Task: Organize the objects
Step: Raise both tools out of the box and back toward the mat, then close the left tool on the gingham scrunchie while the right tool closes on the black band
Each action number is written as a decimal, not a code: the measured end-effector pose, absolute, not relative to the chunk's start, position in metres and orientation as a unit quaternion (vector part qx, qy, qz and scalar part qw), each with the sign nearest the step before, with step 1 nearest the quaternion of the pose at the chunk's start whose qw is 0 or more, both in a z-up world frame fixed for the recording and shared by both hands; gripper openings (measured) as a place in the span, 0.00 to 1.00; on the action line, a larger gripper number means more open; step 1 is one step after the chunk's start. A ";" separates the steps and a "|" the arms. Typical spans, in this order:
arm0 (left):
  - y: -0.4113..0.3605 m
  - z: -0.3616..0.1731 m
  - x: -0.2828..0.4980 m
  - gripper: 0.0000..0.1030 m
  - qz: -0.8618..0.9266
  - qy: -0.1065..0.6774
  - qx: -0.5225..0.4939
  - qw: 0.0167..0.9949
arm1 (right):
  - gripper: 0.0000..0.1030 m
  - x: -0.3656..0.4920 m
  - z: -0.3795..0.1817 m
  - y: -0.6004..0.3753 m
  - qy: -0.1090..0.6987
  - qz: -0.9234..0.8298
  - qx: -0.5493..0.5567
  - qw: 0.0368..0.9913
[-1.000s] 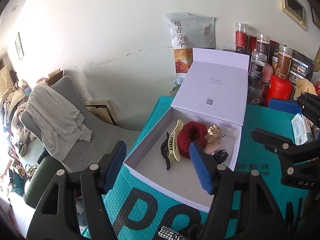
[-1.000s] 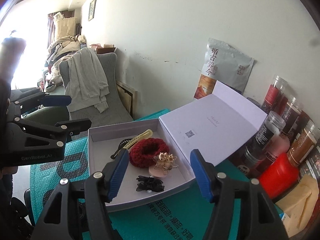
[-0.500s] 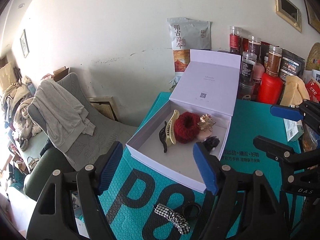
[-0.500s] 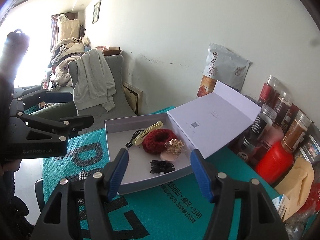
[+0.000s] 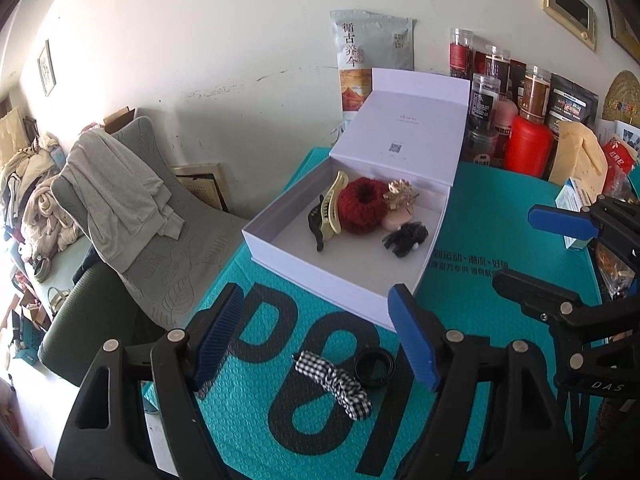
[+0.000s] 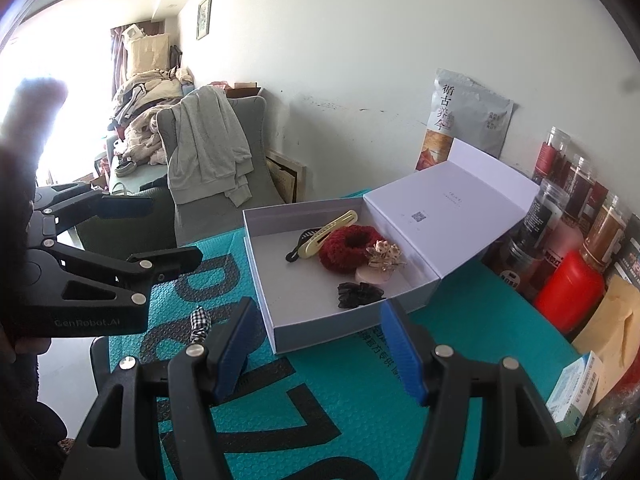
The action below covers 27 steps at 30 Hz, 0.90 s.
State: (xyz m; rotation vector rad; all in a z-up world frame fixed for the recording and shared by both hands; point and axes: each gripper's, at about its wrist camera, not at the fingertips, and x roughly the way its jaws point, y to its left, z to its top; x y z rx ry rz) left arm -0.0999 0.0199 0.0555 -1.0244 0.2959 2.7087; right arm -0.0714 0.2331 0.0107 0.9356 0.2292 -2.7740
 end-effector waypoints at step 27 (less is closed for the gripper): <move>0.004 -0.044 -0.077 0.74 0.903 0.070 -0.407 0.118 | 0.63 -0.072 -0.081 0.222 0.040 -0.900 0.402 0.165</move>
